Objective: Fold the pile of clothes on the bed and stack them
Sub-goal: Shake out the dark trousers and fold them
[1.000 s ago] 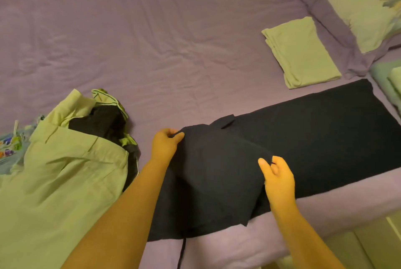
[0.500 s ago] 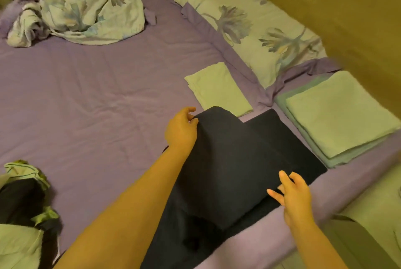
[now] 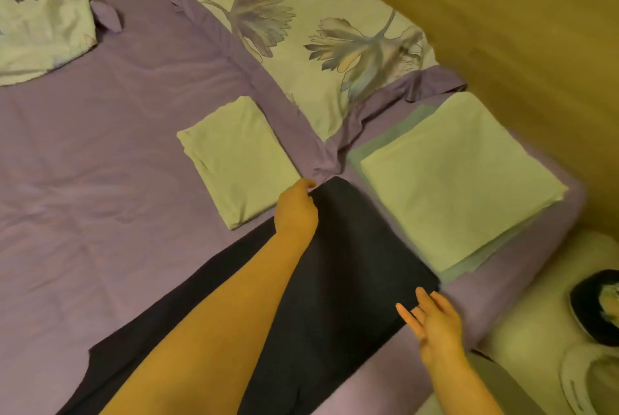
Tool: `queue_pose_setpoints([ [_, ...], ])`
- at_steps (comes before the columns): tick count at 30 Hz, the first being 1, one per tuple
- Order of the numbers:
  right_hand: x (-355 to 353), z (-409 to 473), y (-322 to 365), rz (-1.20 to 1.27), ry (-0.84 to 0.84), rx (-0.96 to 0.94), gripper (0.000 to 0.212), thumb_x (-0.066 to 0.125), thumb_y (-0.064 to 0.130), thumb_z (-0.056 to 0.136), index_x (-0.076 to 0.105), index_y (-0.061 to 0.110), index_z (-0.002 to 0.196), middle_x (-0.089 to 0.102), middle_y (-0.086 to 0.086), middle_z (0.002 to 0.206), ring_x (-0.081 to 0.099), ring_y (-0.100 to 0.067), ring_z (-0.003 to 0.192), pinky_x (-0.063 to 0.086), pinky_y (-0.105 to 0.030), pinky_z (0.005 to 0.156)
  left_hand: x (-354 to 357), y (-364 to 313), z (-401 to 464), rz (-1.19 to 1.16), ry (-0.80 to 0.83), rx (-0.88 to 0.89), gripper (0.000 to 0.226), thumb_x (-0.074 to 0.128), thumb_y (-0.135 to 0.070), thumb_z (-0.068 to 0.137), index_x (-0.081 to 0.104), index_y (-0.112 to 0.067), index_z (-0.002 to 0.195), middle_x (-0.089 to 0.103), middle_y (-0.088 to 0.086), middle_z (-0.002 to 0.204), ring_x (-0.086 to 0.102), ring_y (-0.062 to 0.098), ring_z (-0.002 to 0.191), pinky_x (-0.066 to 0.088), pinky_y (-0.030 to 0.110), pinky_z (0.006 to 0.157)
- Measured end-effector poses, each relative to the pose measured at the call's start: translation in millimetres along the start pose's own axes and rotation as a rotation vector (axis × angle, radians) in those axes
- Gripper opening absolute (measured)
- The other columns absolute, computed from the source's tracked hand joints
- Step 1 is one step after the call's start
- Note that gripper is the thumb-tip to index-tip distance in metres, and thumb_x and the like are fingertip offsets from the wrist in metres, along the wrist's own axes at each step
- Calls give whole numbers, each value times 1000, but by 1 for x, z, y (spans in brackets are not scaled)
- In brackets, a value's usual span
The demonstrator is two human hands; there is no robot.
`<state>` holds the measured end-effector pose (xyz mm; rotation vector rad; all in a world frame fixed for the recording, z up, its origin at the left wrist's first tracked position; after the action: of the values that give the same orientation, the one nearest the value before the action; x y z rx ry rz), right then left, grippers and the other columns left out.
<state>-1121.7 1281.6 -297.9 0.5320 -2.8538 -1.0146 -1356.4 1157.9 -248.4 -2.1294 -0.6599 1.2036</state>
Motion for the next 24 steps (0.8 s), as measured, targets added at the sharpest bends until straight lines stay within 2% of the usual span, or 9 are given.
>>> queue_pose_setpoints([
  [2,-1,12,-3,3,12,27,45,46,3,98,36,1,141,40,-39,134,39,-48,128,49,-37,79,14,7,5,60,92,20,52,47,3,94,39,-12,143,43,14,144,47,29,128,39,40,107],
  [4,0,19,-8,20,-9,61,44,46,4,98,37,1,140,52,-36,108,40,-49,127,48,-35,73,28,17,0,126,183,51,64,50,0,94,24,-18,150,18,10,157,31,28,140,34,36,111],
  [6,0,23,-11,19,-64,54,42,47,7,98,39,4,140,52,-31,119,46,-48,124,49,-38,75,38,34,-14,227,190,86,68,50,-3,95,17,-23,152,-2,7,161,17,27,145,33,33,109],
  [8,0,22,-12,-12,-93,23,42,46,11,99,38,8,141,50,-18,130,51,-42,119,51,-39,72,44,55,-34,390,126,176,67,50,-7,96,17,-24,152,-7,6,161,7,26,147,28,35,113],
  [12,-4,15,-13,-95,-45,14,42,49,17,98,38,18,139,49,-4,114,58,-29,98,53,-31,58,40,106,-85,722,118,144,67,46,-38,98,8,-29,153,-10,10,160,-6,30,148,5,50,118],
  [16,-5,11,-15,-347,90,-30,43,64,10,88,39,24,120,54,2,92,62,-26,83,51,-25,49,20,151,-156,767,84,1,60,40,-54,94,38,-22,145,22,17,156,23,38,142,22,61,110],
  [20,-6,11,-20,-395,31,-54,23,58,4,91,44,5,109,46,-8,79,56,-35,86,51,-28,44,-4,195,-216,779,102,-191,81,4,-65,92,52,-18,136,45,20,144,43,42,131,38,68,95],
  [22,-1,1,-31,-368,37,-16,22,59,13,92,48,3,109,51,-12,86,57,-38,94,52,-31,50,-11,211,-234,762,115,-298,89,-6,-72,86,37,-22,145,31,19,152,31,42,138,34,67,100],
  [24,10,-21,-52,-423,122,-15,30,64,16,89,54,6,115,60,-10,100,60,-34,95,54,-29,47,-10,226,-246,770,152,-379,87,-6,-79,79,0,-30,151,-9,12,159,0,37,147,21,62,111],
])
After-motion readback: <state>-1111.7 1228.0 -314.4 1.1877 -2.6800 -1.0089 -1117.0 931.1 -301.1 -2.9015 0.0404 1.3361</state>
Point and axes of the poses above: each hand's wrist, its own z-axis towards the middle knuckle, its own x-axis out of the palm, y = z × x, the point moved 1 cm from there along z, towards the middle knuckle
